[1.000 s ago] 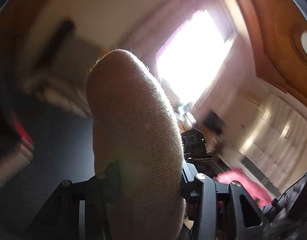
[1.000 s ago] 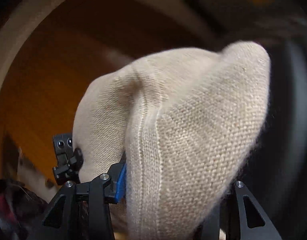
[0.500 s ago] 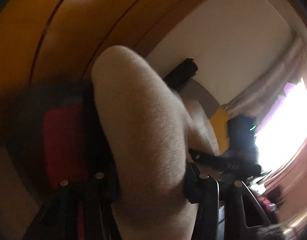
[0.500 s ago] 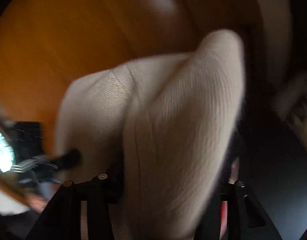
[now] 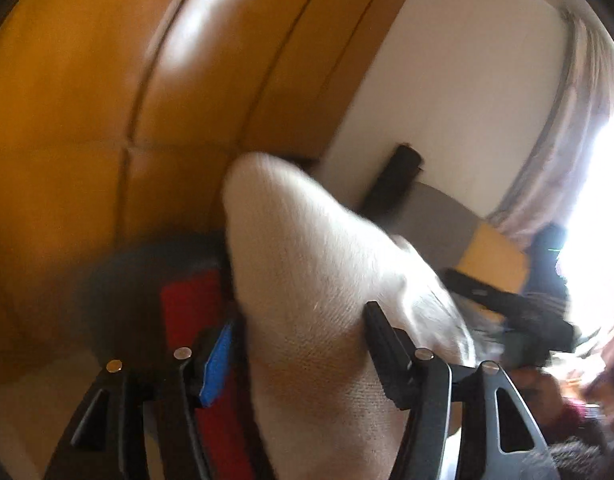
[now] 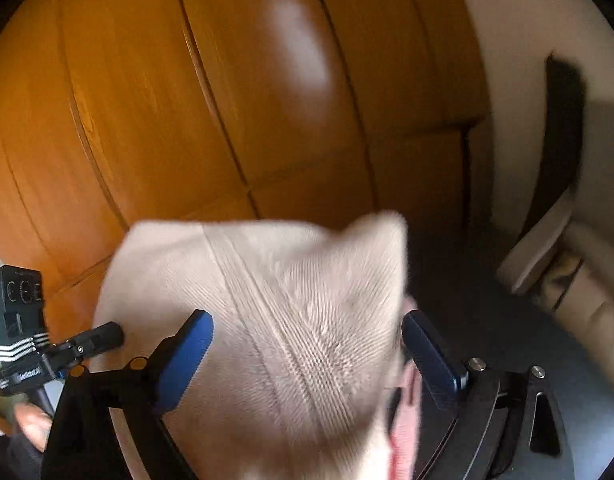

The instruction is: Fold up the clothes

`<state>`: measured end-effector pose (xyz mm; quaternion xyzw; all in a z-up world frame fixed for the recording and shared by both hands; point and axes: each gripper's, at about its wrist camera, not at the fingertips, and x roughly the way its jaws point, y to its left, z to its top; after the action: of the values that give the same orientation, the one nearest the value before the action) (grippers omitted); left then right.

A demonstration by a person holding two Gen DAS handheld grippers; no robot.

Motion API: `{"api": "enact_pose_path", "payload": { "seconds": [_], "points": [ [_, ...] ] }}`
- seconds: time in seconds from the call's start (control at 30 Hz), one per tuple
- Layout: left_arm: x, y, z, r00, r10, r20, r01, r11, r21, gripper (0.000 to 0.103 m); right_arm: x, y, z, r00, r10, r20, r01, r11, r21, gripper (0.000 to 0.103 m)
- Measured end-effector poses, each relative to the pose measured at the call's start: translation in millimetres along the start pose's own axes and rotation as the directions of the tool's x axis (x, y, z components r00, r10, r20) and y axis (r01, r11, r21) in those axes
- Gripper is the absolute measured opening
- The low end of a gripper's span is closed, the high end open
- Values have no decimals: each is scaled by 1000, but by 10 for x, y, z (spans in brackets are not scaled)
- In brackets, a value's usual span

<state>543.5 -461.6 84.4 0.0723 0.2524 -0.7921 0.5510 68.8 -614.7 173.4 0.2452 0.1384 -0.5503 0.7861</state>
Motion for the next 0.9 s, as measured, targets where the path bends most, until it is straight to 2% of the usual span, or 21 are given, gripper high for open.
{"api": "enact_pose_path", "payload": {
  "seconds": [0.03, 0.07, 0.1, 0.13, 0.17, 0.2, 0.27, 0.33, 0.37, 0.4, 0.43, 0.47, 0.53, 0.63, 0.7, 0.8, 0.9],
  "points": [
    [-136, -70, 23, 997, 38, 61, -40, 999, 34, 62, -148, 72, -24, 1000, 5, 20, -4, 1000, -29, 98],
    [-254, -142, 54, 993, 37, 116, -44, 997, 59, 64, -297, 145, -48, 999, 10, 39, -7, 998, -58, 98],
    [-317, -224, 92, 990, 2, 144, -15, 996, 84, 67, -445, 217, -72, 998, 15, 58, -10, 996, -87, 98],
    [-363, -311, 131, 986, -39, 162, 21, 994, 110, 75, -602, 314, -110, 997, 26, 72, -18, 993, -120, 98],
    [-369, -392, 162, 983, -80, 168, 58, 989, 134, 80, -789, 523, -227, 997, 59, 59, -48, 984, -174, 98],
    [-343, -470, 189, 979, -116, 165, 90, 984, 154, 80, -895, 647, -399, 997, 71, 37, -60, 971, -231, 98],
    [-144, -644, 247, 979, -176, 106, 156, 972, 175, 80, -889, 727, -527, 998, 55, -41, -65, 946, -318, 98],
    [215, -725, 273, 978, -207, -12, 207, 966, 155, 80, -744, 753, -586, 993, 36, -111, -71, 939, -336, 98],
    [440, -613, 375, 976, -201, -77, 210, 968, 136, 80, -666, 755, -614, 989, 27, -143, -75, 938, -339, 98],
    [633, -507, 361, 978, -167, -125, 182, 975, 125, 80, -562, 705, -636, 986, 27, -163, -78, 946, -314, 98],
    [812, -422, 297, 978, -124, -168, 145, 982, 120, 74, -457, 654, -658, 983, 28, -182, -80, 954, -290, 99],
    [889, -346, 250, 982, -78, -169, 100, 987, 127, 64, -355, 604, -675, 980, 29, -199, -82, 961, -265, 103],
    [843, -131, 133, 991, -1, -135, 19, 991, 135, 60, -189, 536, -652, 979, 49, -195, -94, 970, -225, 103],
    [830, 176, 137, 991, 46, -130, -35, 996, 84, 61, -18, 635, -579, 982, 87, -169, -128, 961, -245, 103],
    [880, 198, 132, 989, 67, -131, -59, 996, 69, 61, 45, 767, -556, 983, 89, -162, -133, 948, -289, 103],
    [890, 362, 48, 991, 68, -118, -63, 997, 48, 61, 33, 878, -601, 987, 76, -144, -121, 932, -341, 103],
    [719, 296, 109, 992, 66, -111, -58, 996, 74, 64, -99, 905, -627, 990, 62, -130, -107, 922, -372, 103]
  ]
}}
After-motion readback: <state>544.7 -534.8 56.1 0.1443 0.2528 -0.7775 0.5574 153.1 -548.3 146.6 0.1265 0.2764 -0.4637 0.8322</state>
